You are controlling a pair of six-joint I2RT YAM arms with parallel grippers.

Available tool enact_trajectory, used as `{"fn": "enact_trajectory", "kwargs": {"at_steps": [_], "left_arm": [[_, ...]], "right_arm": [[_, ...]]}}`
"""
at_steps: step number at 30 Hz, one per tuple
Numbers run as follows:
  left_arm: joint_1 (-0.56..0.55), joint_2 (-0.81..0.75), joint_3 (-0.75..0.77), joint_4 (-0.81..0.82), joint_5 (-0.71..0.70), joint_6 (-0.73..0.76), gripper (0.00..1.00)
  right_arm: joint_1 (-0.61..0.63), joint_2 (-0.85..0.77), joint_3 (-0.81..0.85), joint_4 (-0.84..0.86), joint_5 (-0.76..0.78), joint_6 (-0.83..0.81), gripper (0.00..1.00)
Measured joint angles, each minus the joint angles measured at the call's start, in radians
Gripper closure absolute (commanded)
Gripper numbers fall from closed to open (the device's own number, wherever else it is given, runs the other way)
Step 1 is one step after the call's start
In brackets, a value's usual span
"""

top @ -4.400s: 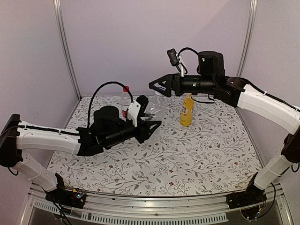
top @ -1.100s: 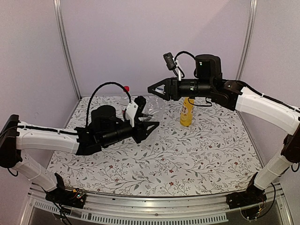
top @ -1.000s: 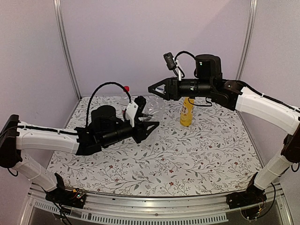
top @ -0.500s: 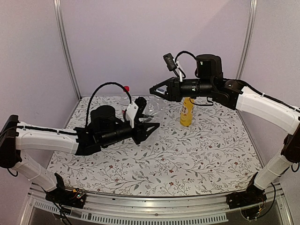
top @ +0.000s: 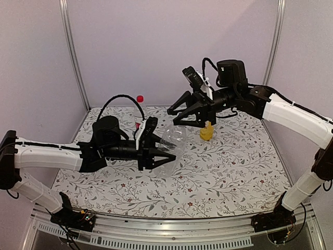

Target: Unscrew the bottle caps

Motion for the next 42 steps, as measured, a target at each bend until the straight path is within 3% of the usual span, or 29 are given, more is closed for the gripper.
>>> {"fn": "enact_trajectory", "kwargs": {"at_steps": [5,11,25,42], "left_arm": [[0.003,0.011,0.0,0.006,-0.009,0.0,0.67],[0.004,0.021,0.0,0.001,-0.122,-0.001,0.66],[-0.013,0.022,0.022,-0.04,-0.456,-0.008,0.66],[-0.029,0.024,0.039,-0.066,-0.609,-0.006,0.66]], "right_arm": [[-0.006,0.004,0.003,-0.022,0.042,0.003,0.07],[-0.006,-0.002,0.003,-0.015,0.147,0.074,0.04],[0.016,-0.046,0.003,0.055,0.645,0.403,0.13],[0.04,-0.002,0.003,0.056,0.699,0.458,0.43]]}}
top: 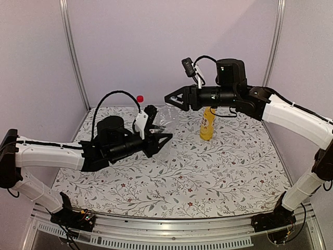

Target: Unscrew the bottle caps

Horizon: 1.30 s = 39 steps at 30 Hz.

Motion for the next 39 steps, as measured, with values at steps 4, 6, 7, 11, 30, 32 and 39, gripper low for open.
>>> {"fn": "enact_trajectory", "kwargs": {"at_steps": [4,6,7,11,30,32,39], "left_arm": [[0.0,0.0,0.0,-0.001,-0.011,0.0,0.67],[0.0,0.0,0.0,-0.002,-0.015,0.0,0.67],[0.0,0.0,0.0,-0.003,-0.016,0.0,0.67],[0.0,0.0,0.0,-0.003,-0.016,0.0,0.67],[0.032,-0.039,-0.039,0.016,0.266,0.036,0.64],[0.036,-0.05,-0.059,0.042,0.379,0.044,0.64],[0.037,-0.042,-0.074,0.097,0.63,0.043,0.64]], "right_arm": [[0.0,0.002,0.0,-0.002,-0.003,0.001,0.51],[0.0,0.002,0.0,-0.003,-0.005,0.004,0.55],[0.0,0.002,0.0,-0.003,-0.006,0.003,0.56],[0.0,0.002,0.0,-0.004,-0.01,0.002,0.65],[-0.035,-0.018,-0.023,-0.011,-0.321,-0.213,0.79],[-0.038,-0.034,-0.039,-0.016,-0.439,-0.297,0.78],[-0.038,-0.016,-0.023,-0.058,-0.715,-0.47,0.53]]}}
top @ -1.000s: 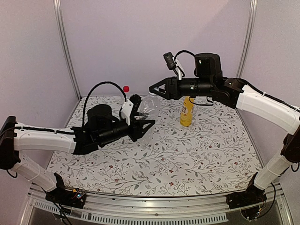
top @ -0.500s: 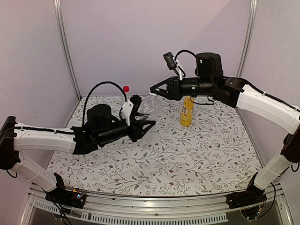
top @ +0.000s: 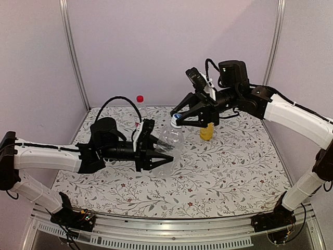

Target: Unscrew the bottle caps

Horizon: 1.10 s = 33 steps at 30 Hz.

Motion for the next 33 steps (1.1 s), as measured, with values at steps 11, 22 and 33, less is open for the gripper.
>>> {"fn": "enact_trajectory", "kwargs": {"at_steps": [11,22,33], "left_arm": [[-0.002,0.052,0.01,-0.031,-0.03,0.019,0.65],[-0.003,0.052,0.031,-0.051,-0.226,0.0,0.63],[-0.033,0.052,0.061,-0.091,-0.528,-0.026,0.63]], "right_arm": [[0.005,0.03,0.006,-0.037,0.035,-0.017,0.12],[0.005,-0.059,0.0,0.016,0.443,0.226,0.17],[0.025,-0.062,0.0,0.047,0.726,0.45,0.15]]}}
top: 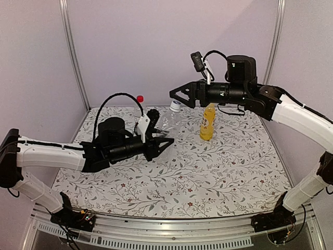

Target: Unscrew the bottle caps

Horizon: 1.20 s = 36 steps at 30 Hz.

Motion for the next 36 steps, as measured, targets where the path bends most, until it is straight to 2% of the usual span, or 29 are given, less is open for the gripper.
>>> {"fn": "enact_trajectory", "kwargs": {"at_steps": [6,17,24,36], "left_arm": [[-0.007,0.0,0.002,-0.009,-0.071,0.0,0.63],[-0.008,0.0,0.004,-0.021,-0.135,0.0,0.63],[-0.008,0.0,0.004,-0.027,-0.148,0.0,0.64],[-0.008,0.0,0.004,-0.035,-0.155,0.0,0.64]], "right_arm": [[0.016,0.027,-0.005,0.015,0.027,0.032,0.29],[0.02,0.073,-0.005,0.025,0.025,0.055,0.42],[0.021,0.078,-0.006,0.026,0.014,0.053,0.57],[0.022,0.078,-0.006,0.027,-0.007,0.054,0.58]]}}
